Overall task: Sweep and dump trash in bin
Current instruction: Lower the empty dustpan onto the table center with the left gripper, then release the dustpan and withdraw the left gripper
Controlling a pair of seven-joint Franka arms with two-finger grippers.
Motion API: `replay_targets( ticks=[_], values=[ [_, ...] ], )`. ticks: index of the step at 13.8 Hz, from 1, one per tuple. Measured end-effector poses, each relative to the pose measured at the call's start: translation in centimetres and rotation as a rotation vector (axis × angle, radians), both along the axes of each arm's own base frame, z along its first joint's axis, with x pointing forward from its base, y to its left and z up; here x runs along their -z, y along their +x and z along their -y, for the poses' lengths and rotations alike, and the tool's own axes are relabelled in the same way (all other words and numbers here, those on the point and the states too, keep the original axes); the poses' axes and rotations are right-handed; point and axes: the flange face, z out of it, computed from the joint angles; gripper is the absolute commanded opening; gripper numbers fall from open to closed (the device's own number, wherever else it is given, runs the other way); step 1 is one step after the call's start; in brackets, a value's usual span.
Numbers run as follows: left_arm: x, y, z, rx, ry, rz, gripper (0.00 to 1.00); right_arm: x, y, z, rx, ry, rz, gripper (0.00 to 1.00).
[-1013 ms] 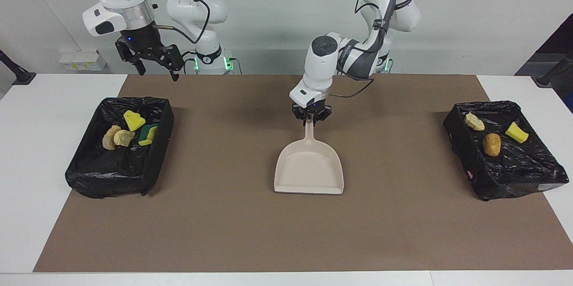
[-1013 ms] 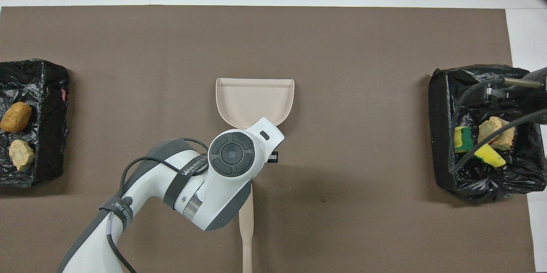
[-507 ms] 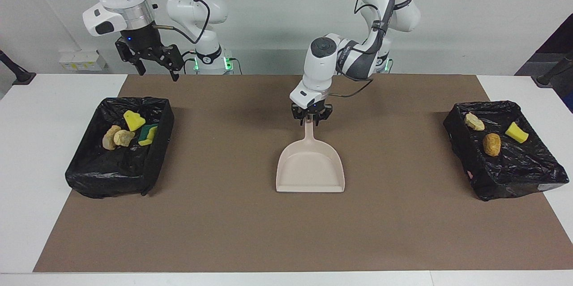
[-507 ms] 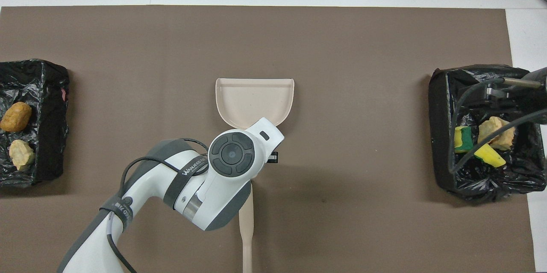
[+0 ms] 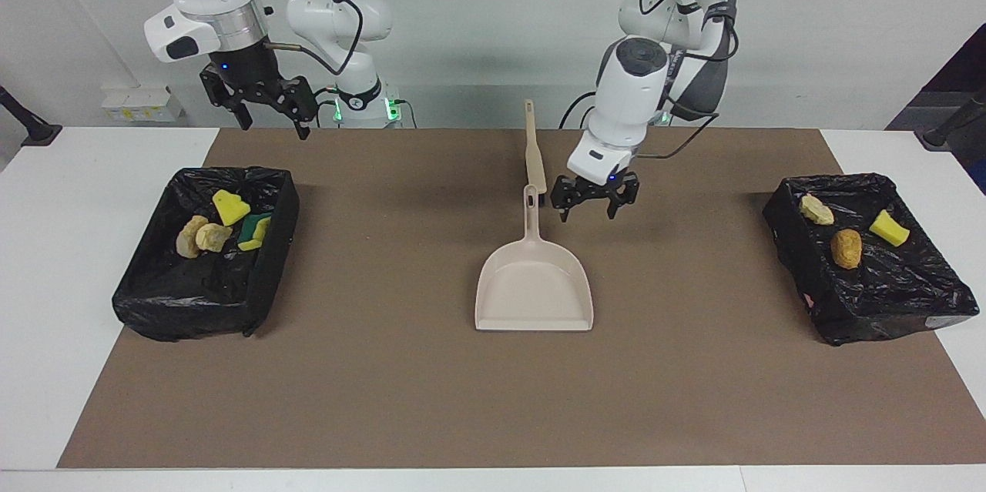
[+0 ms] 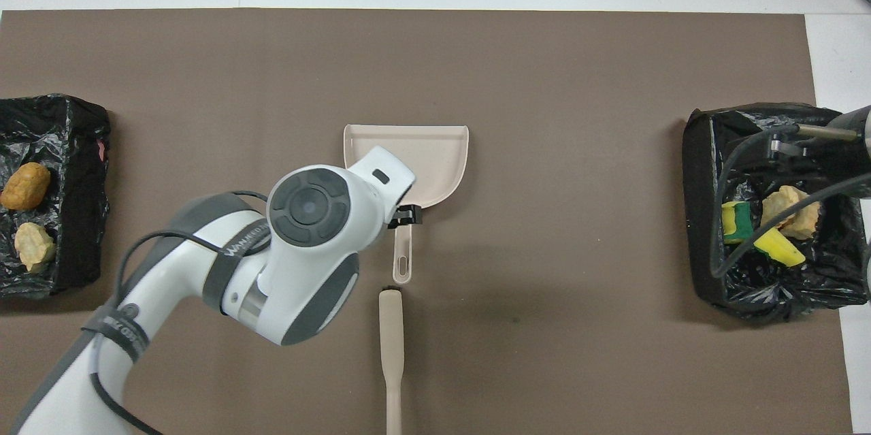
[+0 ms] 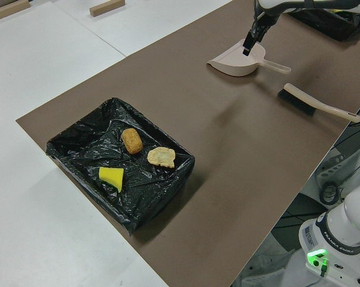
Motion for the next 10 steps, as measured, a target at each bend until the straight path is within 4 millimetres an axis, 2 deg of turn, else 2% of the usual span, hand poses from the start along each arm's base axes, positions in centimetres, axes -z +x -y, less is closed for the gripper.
replay_targets(
  ticks=[4,7,10],
  values=[
    [-5.5,0.8,-9.1,0.049,0.027,-0.031,1.00,0.0,0.0,0.0,0.001,0.000,0.000,1.00],
    [-8.3,1.7,-13.5,0.058,0.032,-0.022,1.00,0.0,0.0,0.1,0.001,0.000,0.000,1.00],
    [-13.2,2.3,-17.8,0.054,0.034,-0.008,1.00,0.0,0.0,0.2,0.003,0.000,0.001,1.00]
  ],
)
